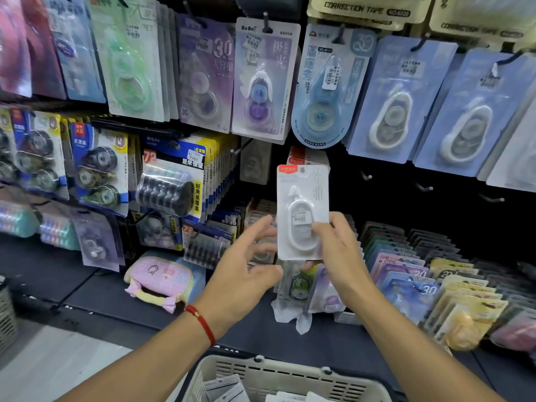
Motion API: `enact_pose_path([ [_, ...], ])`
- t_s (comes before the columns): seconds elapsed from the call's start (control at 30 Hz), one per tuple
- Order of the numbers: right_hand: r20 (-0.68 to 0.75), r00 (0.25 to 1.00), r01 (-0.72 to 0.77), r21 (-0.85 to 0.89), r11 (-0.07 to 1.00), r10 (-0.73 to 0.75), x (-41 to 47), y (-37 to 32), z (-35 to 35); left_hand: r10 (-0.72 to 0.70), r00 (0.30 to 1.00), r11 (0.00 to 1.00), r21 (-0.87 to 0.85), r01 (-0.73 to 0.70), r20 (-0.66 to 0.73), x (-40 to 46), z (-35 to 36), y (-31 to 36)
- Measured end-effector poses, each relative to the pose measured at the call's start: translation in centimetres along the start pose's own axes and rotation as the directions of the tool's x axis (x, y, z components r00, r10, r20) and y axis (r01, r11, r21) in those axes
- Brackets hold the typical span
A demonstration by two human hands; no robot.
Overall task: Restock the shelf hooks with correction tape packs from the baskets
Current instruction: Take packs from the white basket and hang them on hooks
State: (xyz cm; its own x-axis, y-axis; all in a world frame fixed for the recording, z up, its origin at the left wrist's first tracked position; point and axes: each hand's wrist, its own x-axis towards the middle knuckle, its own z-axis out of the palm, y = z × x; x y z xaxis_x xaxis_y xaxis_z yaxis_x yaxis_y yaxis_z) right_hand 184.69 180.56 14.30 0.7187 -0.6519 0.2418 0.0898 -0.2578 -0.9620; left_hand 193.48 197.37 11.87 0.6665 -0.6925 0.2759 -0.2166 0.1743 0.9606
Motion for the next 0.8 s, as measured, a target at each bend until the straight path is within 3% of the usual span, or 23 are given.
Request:
enact_pose_path([
  [0.23, -0.082, 0.997, -0.013, 0.045, 0.999, 0.017, 0.0, -0.5, -0.1, -0.010, 0.997, 0.997, -0.077, 0.016, 0.075, -0.4, 0.5, 1.2],
  [0.37, -0.086, 0.996, 0.001, 0.122, 0.993, 0.010, 0.3, -0.8, 0.0, 0.015, 0.990, 1.000, -0.015, -0.013, 0.141, -0.6, 0.7, 1.5],
  [0.43, -0.105, 0.994, -0.009, 0.073, 0.997, 0.017, 0.4, -0.6, 0.0, -0.011, 0.981, 0.998, 0.055, 0.000, 0.195, -0.5, 0.9, 1.0],
  [0.5, -0.101, 0.994, -0.044, -0.122, 0.992, 0.031, 0.6, 0.1, -0.2, -0.046, 0.974, 0.985, 0.171, 0.008, 0.220, -0.2, 0.6, 0.3],
  [0.57, -0.101, 0.995, -0.037, -0.521, 0.853, -0.019, 0.7, 1.4, -0.5, -0.053, 0.976, 0.938, 0.345, -0.024, 0.213, 0.3, -0.2, -0.8],
  [0.63, -0.051, 0.964, 0.123, -0.787, 0.604, -0.262, 0.7, 2.4, -0.7, -0.021, 0.984, 0.811, 0.579, -0.086, 0.176, 1.1, -1.2, -1.8],
  [0.7, 0.171, 0.868, 0.368, -0.852, 0.373, -0.466, 1.3, 2.8, -0.5, 0.097, 0.992, 0.632, 0.766, -0.119, 0.075, 1.9, -2.0, -2.0],
  [0.8, 0.352, 0.847, 0.435, -0.890, 0.138, -0.400, 4.2, 3.5, 0.2, 0.357, 0.932, 0.418, 0.903, -0.101, -0.061, 3.0, -3.3, -1.2],
])
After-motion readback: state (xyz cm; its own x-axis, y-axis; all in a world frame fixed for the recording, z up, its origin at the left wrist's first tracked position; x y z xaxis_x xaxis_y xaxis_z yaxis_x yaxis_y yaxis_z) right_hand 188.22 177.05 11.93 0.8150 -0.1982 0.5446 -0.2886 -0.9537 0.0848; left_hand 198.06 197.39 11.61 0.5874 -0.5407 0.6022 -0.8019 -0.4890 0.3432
